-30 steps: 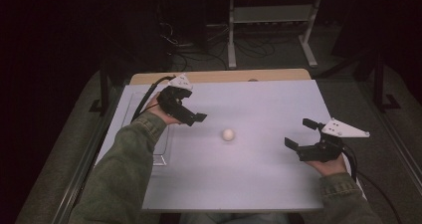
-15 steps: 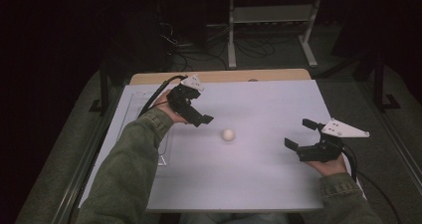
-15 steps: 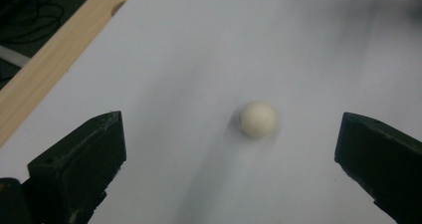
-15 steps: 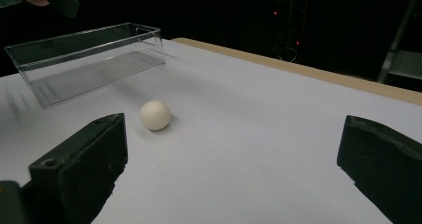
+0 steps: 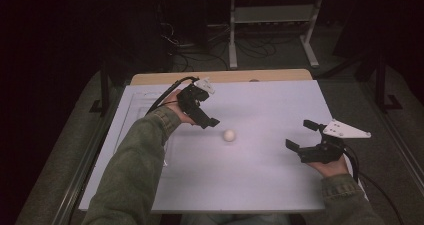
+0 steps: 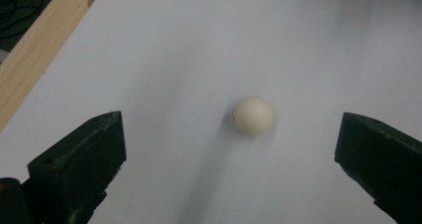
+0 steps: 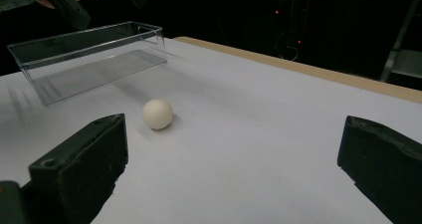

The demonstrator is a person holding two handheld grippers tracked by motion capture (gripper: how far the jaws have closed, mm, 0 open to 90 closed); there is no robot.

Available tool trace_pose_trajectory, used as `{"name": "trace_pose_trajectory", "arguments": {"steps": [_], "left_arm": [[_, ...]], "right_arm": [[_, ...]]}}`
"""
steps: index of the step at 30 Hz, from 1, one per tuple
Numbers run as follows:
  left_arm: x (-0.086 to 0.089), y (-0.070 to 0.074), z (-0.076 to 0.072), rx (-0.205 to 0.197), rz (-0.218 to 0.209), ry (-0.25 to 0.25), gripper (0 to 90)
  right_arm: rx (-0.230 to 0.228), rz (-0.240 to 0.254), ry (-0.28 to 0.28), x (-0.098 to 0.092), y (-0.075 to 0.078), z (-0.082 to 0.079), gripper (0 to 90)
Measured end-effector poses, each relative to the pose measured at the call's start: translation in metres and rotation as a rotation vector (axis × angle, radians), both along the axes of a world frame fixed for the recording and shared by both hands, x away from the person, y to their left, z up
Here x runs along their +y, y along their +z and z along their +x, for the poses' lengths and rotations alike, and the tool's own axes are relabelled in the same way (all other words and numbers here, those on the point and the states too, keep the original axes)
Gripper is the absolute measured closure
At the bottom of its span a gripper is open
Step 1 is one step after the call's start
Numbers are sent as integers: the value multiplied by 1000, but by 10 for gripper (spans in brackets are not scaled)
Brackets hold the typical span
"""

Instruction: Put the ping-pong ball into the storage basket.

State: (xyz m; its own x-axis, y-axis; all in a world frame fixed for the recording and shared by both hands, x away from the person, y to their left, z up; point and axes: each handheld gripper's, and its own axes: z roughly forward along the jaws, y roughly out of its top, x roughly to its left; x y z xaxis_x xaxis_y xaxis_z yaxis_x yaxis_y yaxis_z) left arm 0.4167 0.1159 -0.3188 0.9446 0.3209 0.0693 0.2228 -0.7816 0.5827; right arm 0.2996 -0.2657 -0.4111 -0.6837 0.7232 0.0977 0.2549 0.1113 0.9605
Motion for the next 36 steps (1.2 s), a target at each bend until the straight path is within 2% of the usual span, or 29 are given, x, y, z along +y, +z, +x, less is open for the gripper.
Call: {"name": "trace_pose_trajectory", "arguments": {"steps": [6, 12, 16, 20, 26, 36], "left_arm": [[-7, -6, 1, 7, 26, -24, 0], [-14, -11, 2, 17, 71, -53, 0], [-18, -14, 3, 26, 71, -59, 0], [-25, -22, 4, 38, 103, -97, 0], [-31, -26, 4, 53, 107, -125, 0], [-39, -37, 5, 62, 145, -145, 0]], "right_arm": [[3, 0, 5, 0, 0, 0, 0], [5, -2, 7, 1, 0, 0, 0], [4, -2, 9, 1, 0, -1, 0], [1, 3, 8, 0, 1, -1, 0], [2, 1, 9, 0, 1, -1, 0], [3, 1, 8, 0, 1, -2, 0]]}}
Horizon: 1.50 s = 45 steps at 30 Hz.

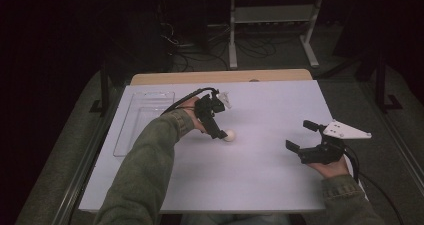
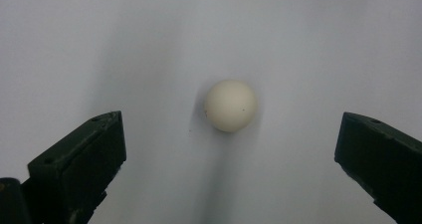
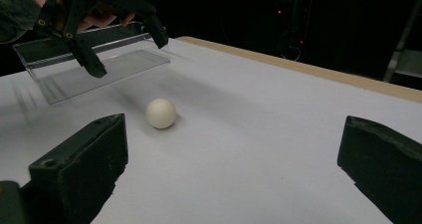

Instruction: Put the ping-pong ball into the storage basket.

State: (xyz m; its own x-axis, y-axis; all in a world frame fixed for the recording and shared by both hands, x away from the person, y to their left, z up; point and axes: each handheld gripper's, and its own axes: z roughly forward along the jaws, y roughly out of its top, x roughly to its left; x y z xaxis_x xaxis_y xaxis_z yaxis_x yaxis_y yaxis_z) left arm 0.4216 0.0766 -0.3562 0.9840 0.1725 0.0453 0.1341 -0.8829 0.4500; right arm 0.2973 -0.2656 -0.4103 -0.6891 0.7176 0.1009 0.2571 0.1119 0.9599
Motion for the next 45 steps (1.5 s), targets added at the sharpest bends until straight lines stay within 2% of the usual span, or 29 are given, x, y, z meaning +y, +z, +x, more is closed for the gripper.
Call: {"name": "trace_pose_trajectory", "arguments": {"steps": [17, 20, 26, 31, 34, 41, 45], "left_arm": [[-15, -20, -1, 13, 54, -42, 0], [-17, -24, -1, 30, 60, -46, 0], [-24, -30, -3, 39, 73, -64, 0], [-28, -35, -3, 39, 74, -64, 0], [-29, -37, 0, 53, 56, -60, 0], [-30, -43, 2, 33, 65, -56, 55], [-32, -48, 2, 31, 88, -61, 68]], "right_arm": [[-1, -6, -5, -1, 0, -1, 0], [0, -7, -4, -1, 0, -1, 0], [-1, -4, -5, -2, 0, -2, 0], [-2, -5, -4, -2, 0, -2, 0], [-4, -1, -8, -3, 1, -2, 0], [-1, -3, 4, -1, 1, -2, 0], [-1, -2, 2, -2, 1, -2, 0]]}}
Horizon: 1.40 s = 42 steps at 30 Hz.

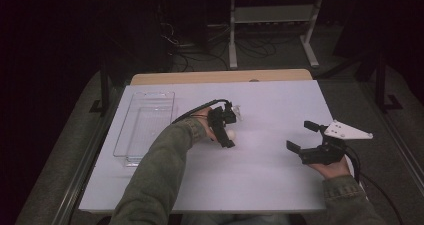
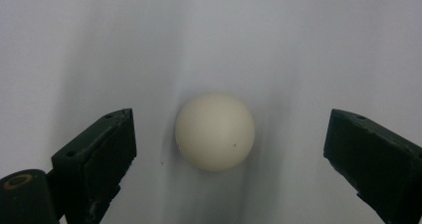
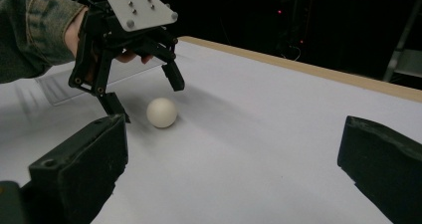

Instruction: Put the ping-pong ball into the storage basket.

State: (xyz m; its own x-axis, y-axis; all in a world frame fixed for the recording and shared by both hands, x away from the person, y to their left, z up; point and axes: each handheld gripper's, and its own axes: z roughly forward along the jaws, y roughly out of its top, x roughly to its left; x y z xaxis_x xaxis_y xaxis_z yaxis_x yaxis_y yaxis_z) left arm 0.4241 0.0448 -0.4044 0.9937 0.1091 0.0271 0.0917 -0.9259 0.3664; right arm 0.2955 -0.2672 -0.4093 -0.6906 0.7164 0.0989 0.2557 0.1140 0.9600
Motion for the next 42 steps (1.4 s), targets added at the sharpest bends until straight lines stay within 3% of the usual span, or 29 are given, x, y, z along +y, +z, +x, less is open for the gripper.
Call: {"name": "trace_pose_trajectory", "arguments": {"steps": [4, 11, 17, 25, 29, 33, 42], "left_arm": [[-1, -3, 0, 7, 7, -8, 137], [-1, -5, 0, -16, 10, -29, 194], [0, -7, 3, -13, -3, -16, 271], [-4, -10, 2, -39, 19, -26, 403], [-4, -9, 2, -25, 6, -18, 479], [-2, -7, 5, 8, -6, -7, 502], [1, 1, 5, 4, -2, -1, 505]], "right_arm": [[3, -12, 2, 1, -1, 0, 0], [2, -15, 9, 2, -1, 0, 0], [1, -5, 9, 1, 0, 0, 0], [0, -4, 13, 1, 0, 0, 0], [-1, 1, 10, 0, 0, 0, 0], [-3, -1, 12, 1, 0, 0, 0], [-5, 6, 9, 0, 1, 0, 0]]}}
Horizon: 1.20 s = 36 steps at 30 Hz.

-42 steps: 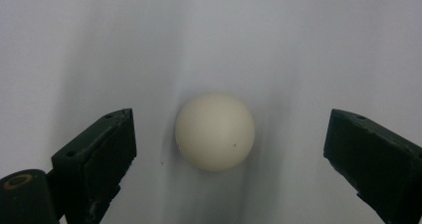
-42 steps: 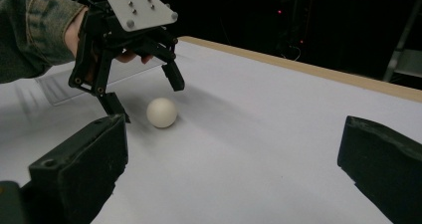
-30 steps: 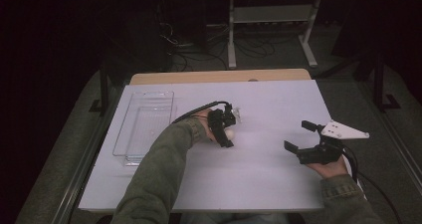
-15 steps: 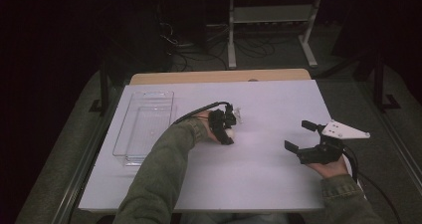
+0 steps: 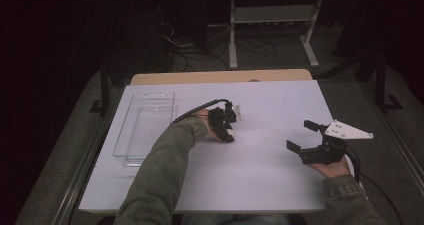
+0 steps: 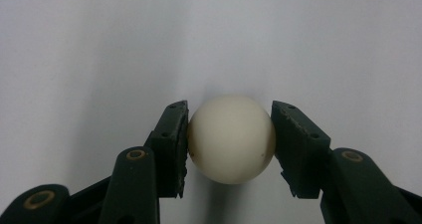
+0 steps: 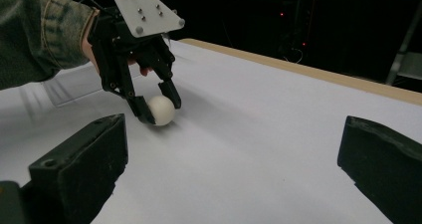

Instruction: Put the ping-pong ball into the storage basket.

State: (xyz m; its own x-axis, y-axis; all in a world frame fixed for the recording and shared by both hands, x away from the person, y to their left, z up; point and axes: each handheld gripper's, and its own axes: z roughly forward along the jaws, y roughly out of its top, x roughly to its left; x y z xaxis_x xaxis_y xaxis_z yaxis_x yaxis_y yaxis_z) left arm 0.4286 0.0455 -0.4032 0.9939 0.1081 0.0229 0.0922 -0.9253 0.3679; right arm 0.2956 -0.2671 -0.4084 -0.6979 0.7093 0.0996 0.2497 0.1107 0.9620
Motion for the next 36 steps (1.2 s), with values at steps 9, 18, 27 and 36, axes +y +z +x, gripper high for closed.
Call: {"name": "trace_pose_trajectory", "arguments": {"steps": [9, 18, 27, 36], "left_arm": [[2, 12, -7, -11, 1, -6, 505], [1, 28, -14, -23, 3, -20, 505], [10, 53, -15, -44, -8, -4, 506], [18, 80, -16, -75, -31, 8, 505]], "right_arm": [[-2, -11, 3, 2, 0, -1, 0], [-3, 12, -2, 0, 1, -1, 0], [3, 17, -3, -1, 1, -1, 0], [-1, 40, -20, -7, 3, -5, 0]]}}
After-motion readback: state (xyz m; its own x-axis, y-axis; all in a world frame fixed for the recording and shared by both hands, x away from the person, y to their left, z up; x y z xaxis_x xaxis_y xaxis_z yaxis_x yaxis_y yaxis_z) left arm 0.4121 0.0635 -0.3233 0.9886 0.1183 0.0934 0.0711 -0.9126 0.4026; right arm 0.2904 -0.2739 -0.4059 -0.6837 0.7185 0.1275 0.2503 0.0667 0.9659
